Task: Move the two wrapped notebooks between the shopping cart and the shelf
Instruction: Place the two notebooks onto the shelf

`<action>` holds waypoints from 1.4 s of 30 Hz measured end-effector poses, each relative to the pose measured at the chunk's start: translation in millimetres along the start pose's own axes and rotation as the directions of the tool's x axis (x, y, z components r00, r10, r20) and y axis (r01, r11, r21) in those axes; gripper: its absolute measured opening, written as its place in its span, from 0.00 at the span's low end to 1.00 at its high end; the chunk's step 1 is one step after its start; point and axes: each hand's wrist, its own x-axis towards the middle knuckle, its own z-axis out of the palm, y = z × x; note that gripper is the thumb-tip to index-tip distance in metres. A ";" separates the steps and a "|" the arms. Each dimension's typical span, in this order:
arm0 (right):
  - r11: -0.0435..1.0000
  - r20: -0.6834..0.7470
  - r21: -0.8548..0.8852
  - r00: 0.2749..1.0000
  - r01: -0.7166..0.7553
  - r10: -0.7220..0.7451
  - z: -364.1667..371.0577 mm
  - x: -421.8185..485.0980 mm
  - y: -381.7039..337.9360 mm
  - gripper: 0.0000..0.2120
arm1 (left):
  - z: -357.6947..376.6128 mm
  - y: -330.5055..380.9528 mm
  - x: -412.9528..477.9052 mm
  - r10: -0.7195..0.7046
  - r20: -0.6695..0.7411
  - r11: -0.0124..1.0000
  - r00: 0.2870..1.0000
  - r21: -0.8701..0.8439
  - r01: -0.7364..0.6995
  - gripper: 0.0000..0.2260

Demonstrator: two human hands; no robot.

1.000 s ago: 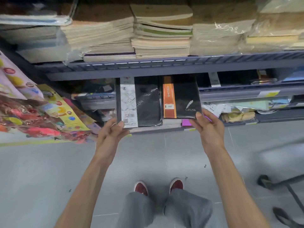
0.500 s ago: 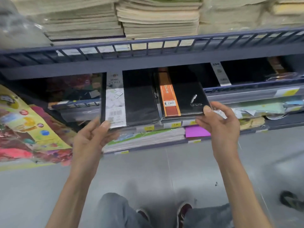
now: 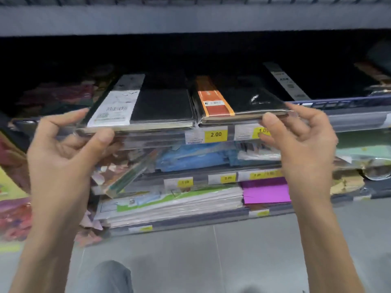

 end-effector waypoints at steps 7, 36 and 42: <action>0.995 -0.050 0.020 0.994 0.094 -0.093 4.8 7.0 15.0 0.12 | 31.8 12.9 -19.4 0.254 -0.143 0.948 0.957 -0.159 -0.275 0.20; 0.984 -0.151 -0.131 0.978 0.124 -0.143 28.8 57.5 51.3 0.16 | 61.6 3.1 19.2 0.290 -0.284 0.957 0.914 0.062 -0.285 0.16; 0.972 -0.135 -0.183 0.976 0.147 -0.173 29.1 61.2 53.7 0.16 | 59.7 -3.7 24.1 0.302 -0.330 0.950 0.894 0.183 -0.253 0.16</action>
